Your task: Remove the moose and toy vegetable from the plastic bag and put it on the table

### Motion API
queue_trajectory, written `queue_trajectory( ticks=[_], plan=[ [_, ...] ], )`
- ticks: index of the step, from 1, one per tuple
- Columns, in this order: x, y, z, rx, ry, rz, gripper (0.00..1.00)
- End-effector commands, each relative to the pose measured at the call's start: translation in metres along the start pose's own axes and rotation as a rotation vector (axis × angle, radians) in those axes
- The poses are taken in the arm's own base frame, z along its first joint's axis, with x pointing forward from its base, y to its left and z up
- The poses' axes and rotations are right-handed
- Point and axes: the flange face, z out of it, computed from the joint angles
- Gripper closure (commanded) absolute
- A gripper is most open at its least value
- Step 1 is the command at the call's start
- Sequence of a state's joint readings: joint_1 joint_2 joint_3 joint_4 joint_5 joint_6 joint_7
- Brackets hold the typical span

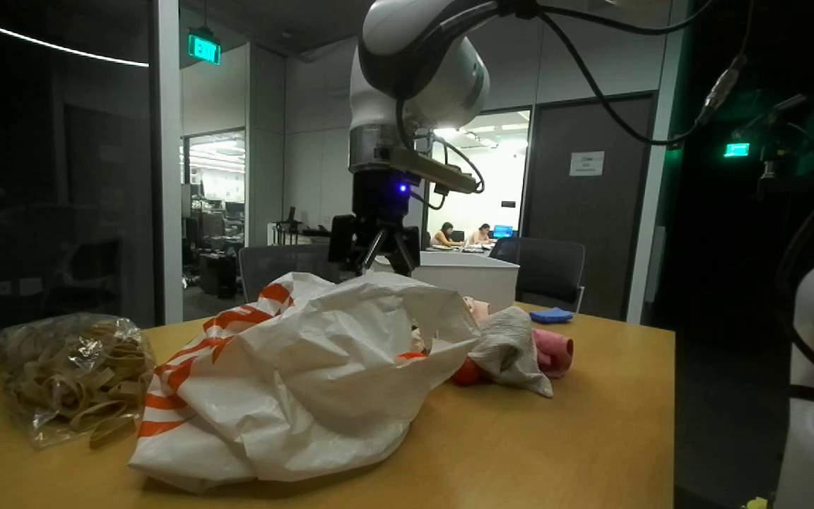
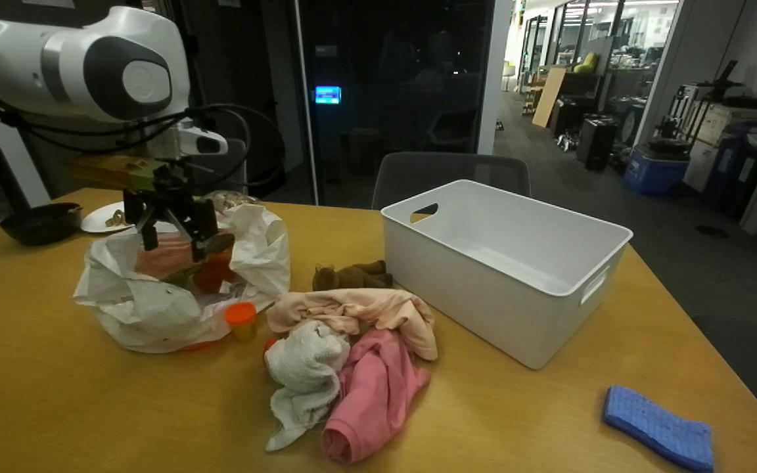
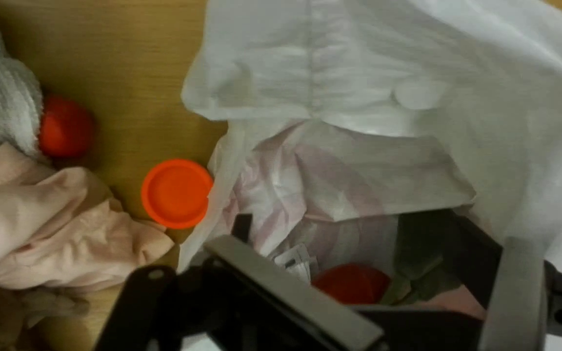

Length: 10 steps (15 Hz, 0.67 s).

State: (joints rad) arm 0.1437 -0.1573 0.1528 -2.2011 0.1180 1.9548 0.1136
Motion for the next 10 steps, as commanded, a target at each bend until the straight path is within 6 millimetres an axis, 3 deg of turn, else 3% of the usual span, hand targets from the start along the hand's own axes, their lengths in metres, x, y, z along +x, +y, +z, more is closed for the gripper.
queue_trajectory(
  ticks=[1,4,10],
  plan=[
    [-0.005,-0.017,0.008,0.084,-0.041,-0.124,0.0],
    [0.017,-0.023,0.025,0.095,-0.059,-0.2,0.0],
    [0.056,-0.016,0.059,-0.02,-0.032,-0.278,0.0]
  ],
)
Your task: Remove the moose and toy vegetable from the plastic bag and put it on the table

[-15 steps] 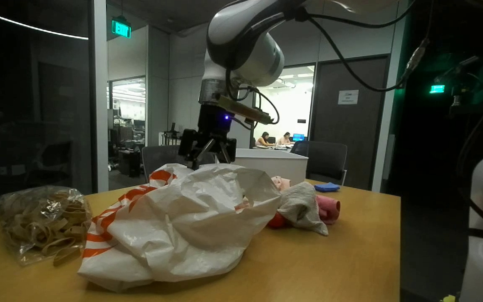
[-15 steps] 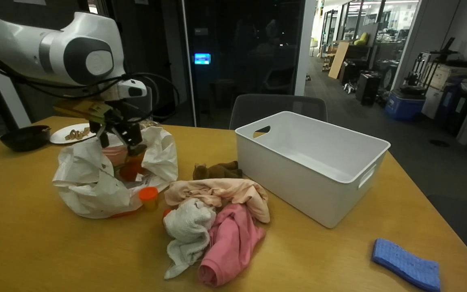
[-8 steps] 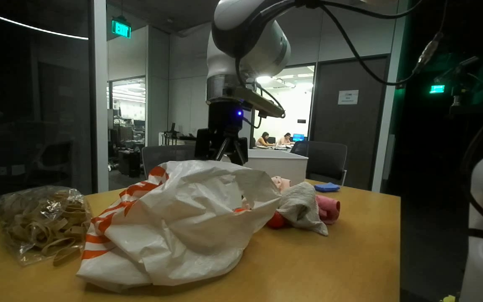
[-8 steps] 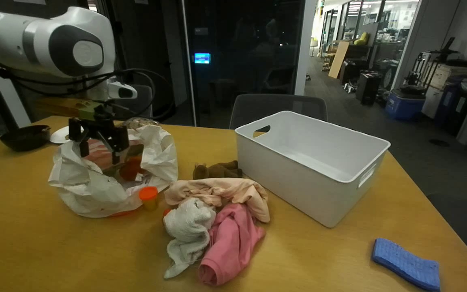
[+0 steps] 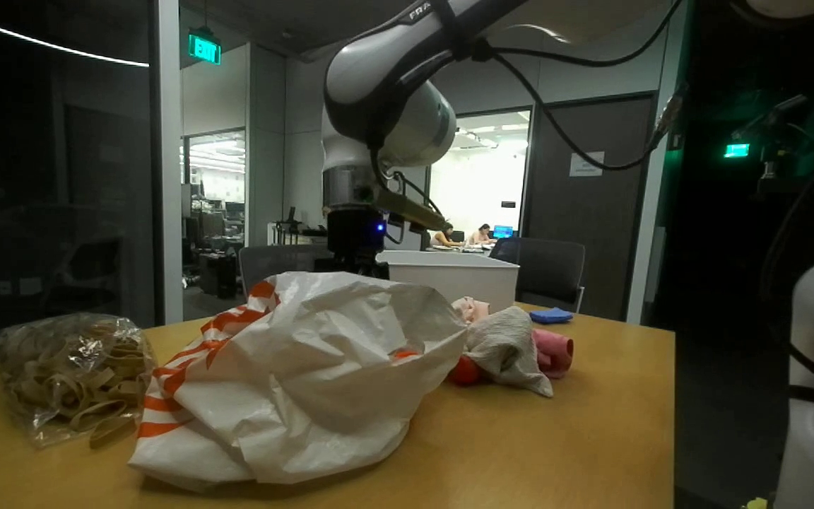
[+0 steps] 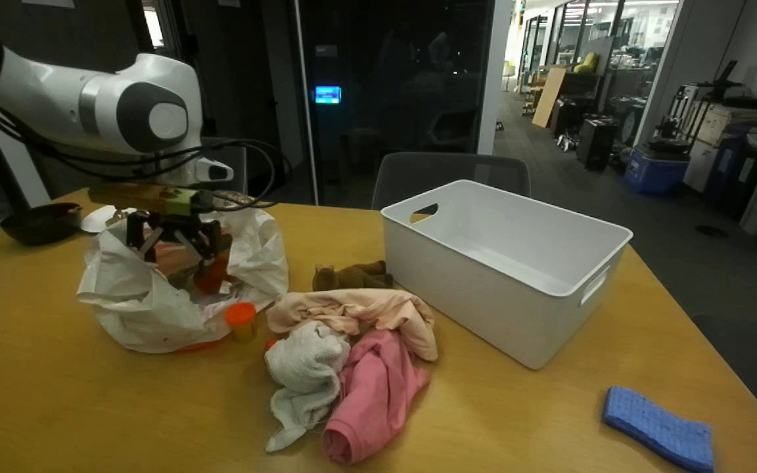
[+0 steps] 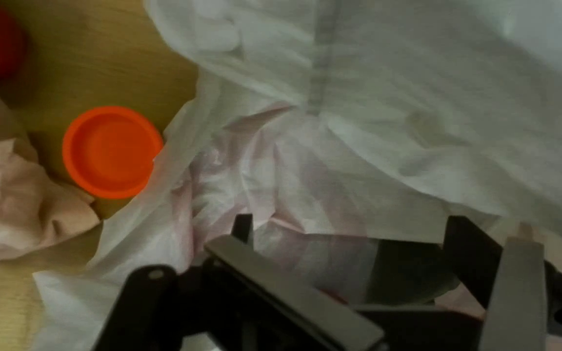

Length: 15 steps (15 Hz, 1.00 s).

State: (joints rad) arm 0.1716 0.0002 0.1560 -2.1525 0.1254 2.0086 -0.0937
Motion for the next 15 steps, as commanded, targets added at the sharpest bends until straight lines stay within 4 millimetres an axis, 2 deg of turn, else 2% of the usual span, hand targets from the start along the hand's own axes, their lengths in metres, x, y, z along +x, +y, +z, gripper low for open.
queue_trajectory(
  ticks=[1,4,8,13,14,15],
  plan=[
    [0.03,0.006,0.014,-0.066,0.017,-0.059,0.0],
    [0.049,-0.001,0.032,-0.037,0.004,-0.097,0.0],
    [0.065,-0.009,0.043,-0.003,-0.003,-0.144,0.0],
    [0.068,0.015,0.051,-0.047,-0.033,-0.151,0.0],
    [0.068,0.02,0.051,-0.045,-0.037,-0.143,0.25],
    [0.067,0.023,0.051,-0.038,-0.037,-0.134,0.26]
  ],
)
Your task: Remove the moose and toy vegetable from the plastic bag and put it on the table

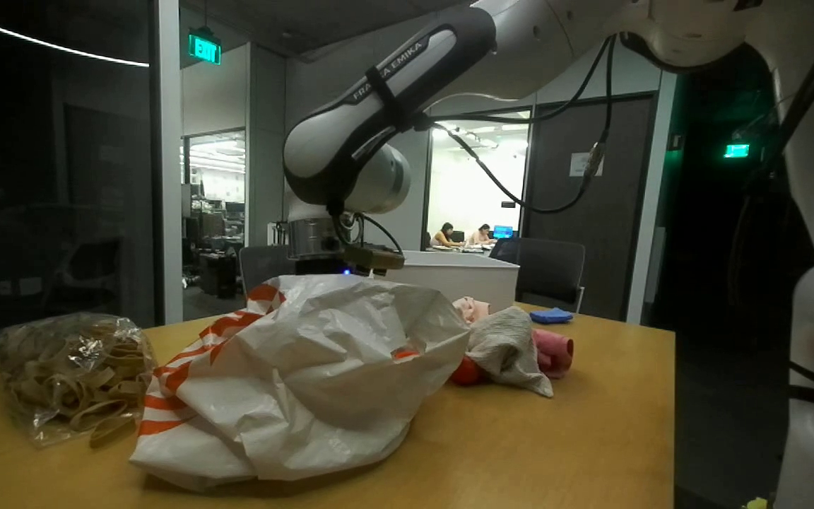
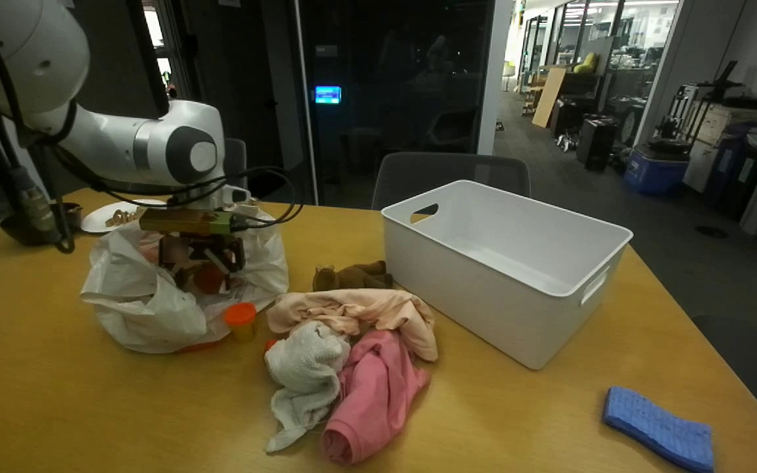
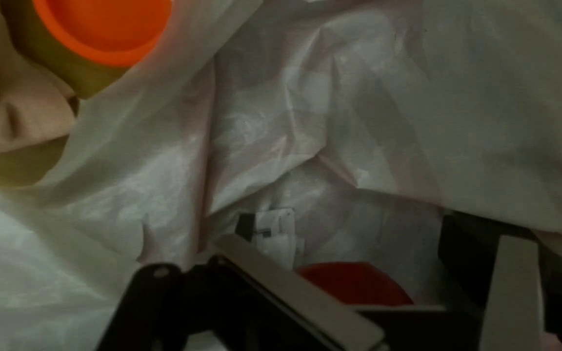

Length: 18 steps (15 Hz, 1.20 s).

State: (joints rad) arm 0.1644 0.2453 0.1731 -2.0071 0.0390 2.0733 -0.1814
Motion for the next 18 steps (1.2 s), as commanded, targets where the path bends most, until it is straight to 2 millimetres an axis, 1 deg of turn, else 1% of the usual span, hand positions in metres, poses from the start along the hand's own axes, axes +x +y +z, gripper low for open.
queue_trajectory(
  ticks=[1,3,5,6,7,8,9,10,11,12,15,16,17,18],
  plan=[
    [0.003,0.015,-0.007,0.007,0.003,0.002,0.34],
    [0.002,0.019,-0.008,0.018,0.006,0.016,0.51],
    [0.0,0.021,-0.006,0.036,-0.001,0.016,0.64],
    [0.0,0.021,-0.005,0.035,0.0,0.01,0.73],
    [0.002,0.016,-0.004,0.039,-0.003,-0.018,0.79],
    [0.004,0.012,-0.002,0.042,-0.007,-0.041,0.88],
    [0.007,0.006,0.001,0.035,-0.012,-0.065,0.45],
    [0.009,0.004,0.004,0.04,-0.012,-0.08,0.49],
    [0.011,0.001,0.008,0.043,-0.012,-0.084,0.47],
    [0.013,-0.002,0.014,0.039,-0.012,-0.093,0.42],
    [0.022,-0.009,0.032,0.031,-0.017,-0.126,0.17],
    [0.024,-0.009,0.035,0.031,-0.018,-0.134,0.11],
    [0.026,-0.01,0.037,0.028,-0.014,-0.141,0.51],
    [0.027,-0.009,0.036,0.021,-0.011,-0.144,0.47]
  ],
)
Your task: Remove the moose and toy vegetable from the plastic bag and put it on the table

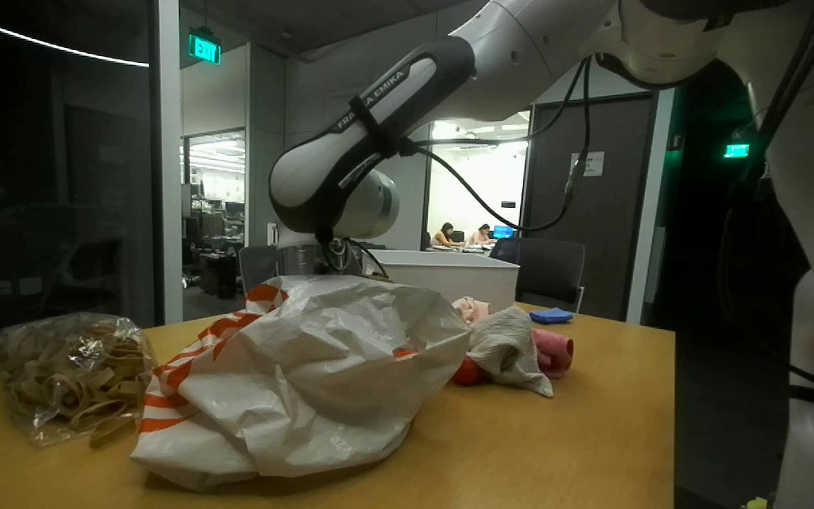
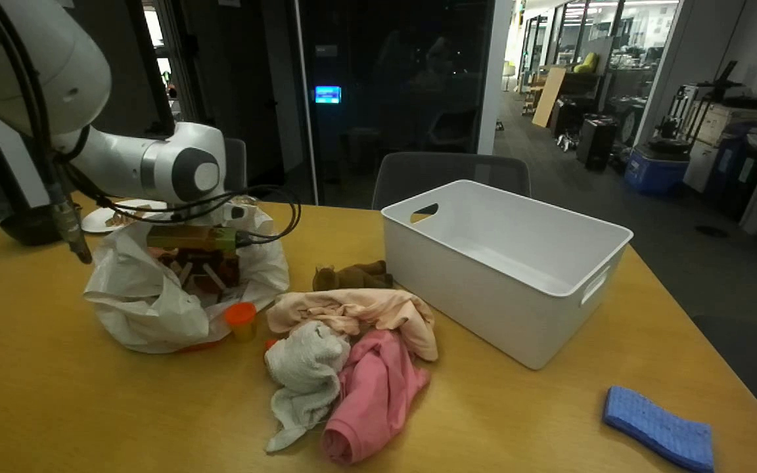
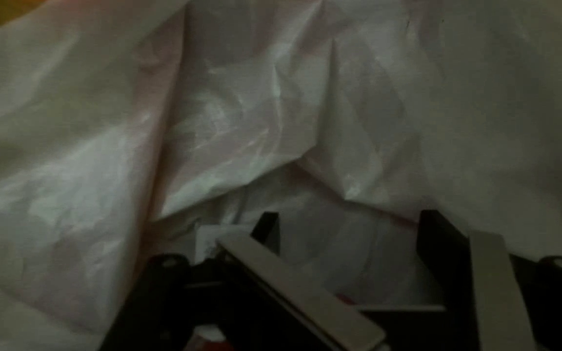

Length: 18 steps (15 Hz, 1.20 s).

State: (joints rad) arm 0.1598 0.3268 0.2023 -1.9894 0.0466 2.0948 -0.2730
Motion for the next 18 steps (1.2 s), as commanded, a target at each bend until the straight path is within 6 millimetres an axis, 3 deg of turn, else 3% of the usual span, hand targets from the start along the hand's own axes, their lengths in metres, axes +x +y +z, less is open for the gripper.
queue_trajectory(
  ticks=[1,8,12,18],
  plan=[
    [0.014,0.003,-0.002,-0.017,0.03,-0.036,0.47],
    [0.013,0.003,-0.017,-0.017,0.06,-0.015,0.98],
    [0.01,0.004,-0.033,0.034,0.081,0.014,1.0],
    [-0.029,0.01,-0.098,-0.003,0.039,0.118,1.0]
  ],
)
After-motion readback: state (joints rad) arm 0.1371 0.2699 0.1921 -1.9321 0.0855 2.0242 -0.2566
